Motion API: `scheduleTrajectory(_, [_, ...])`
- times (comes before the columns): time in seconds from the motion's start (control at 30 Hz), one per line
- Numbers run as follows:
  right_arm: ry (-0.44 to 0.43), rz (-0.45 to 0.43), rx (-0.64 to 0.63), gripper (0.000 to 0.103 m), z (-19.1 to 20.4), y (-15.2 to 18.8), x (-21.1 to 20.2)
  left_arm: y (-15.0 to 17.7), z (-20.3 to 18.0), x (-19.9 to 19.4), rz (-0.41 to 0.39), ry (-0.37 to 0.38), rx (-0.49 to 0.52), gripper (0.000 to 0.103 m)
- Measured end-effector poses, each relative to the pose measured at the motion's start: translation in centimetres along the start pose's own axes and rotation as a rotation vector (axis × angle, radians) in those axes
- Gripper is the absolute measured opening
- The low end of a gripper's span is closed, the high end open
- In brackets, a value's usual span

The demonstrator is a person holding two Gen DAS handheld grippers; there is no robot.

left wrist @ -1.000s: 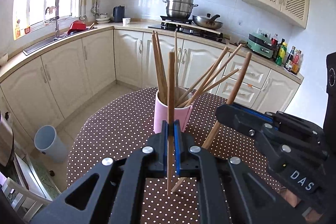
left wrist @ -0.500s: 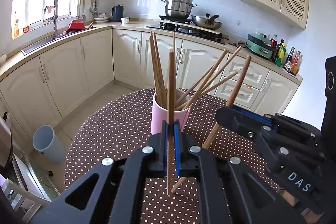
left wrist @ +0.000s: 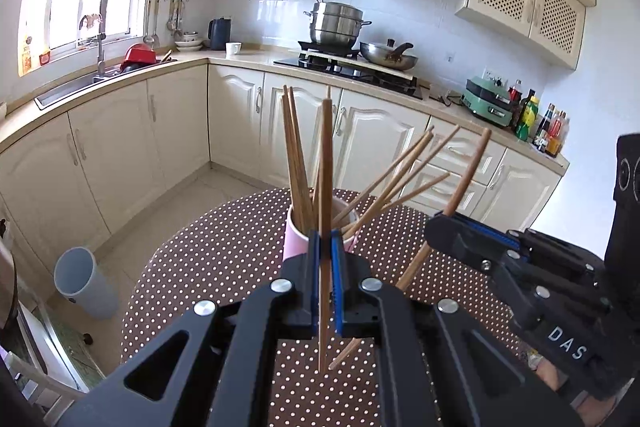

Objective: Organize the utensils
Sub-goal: 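Raise the left tool's chopstick upright over the pink cup while the right tool carries its chopstick there, then lower the left tool's chopstick into the cup while the right tool lowers and adjusts its chopstick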

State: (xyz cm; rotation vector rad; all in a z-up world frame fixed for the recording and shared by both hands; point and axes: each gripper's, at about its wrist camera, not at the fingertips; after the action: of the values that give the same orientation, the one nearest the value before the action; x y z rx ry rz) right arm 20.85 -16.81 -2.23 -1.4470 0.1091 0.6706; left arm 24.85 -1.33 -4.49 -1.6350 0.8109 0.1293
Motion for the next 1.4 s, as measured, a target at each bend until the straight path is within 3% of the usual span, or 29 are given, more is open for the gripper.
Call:
scheduleTrajectory(0.27, [0.013, -0.045, -0.008, 0.006, -0.7, -1.9, -0.1, -2.5, -0.1, -0.3, -0.051, 0.010, 0.004, 0.006])
scheduleTrajectory(0.6, [0.066, -0.189, -0.047, 0.006, -0.1, -6.6, -1.6, -7.2, -0.4, -0.5, -0.183, -0.019, 0.013, 0.006])
scheduleTrajectory(0.83, [0.118, -0.283, -0.082, 0.006, 0.6, -8.2, -1.7, -9.0, -0.8, 0.0, -0.265, -0.022, 0.012, 0.006])
scheduleTrajectory(1.23, [0.125, -0.298, -0.062, 0.002, -0.2, -8.0, 1.1, -8.3, 0.3, 3.8, -0.244, -0.041, 0.007, 0.006])
scheduleTrajectory(1.4, [0.141, -0.241, -0.083, 0.002, -0.1, -7.4, 2.1, -7.6, 0.9, 4.6, -0.225, -0.036, -0.005, 0.006])
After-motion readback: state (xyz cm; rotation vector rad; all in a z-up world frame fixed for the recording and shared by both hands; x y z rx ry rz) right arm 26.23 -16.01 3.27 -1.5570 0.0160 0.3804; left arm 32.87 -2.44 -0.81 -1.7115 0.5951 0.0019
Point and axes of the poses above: each gripper's, at about its wrist camera, not at the fingertips, and x roughly the way its jaws point, z to its left, y to its underside, and after that the axes turned 10 degrees about y, right-handed
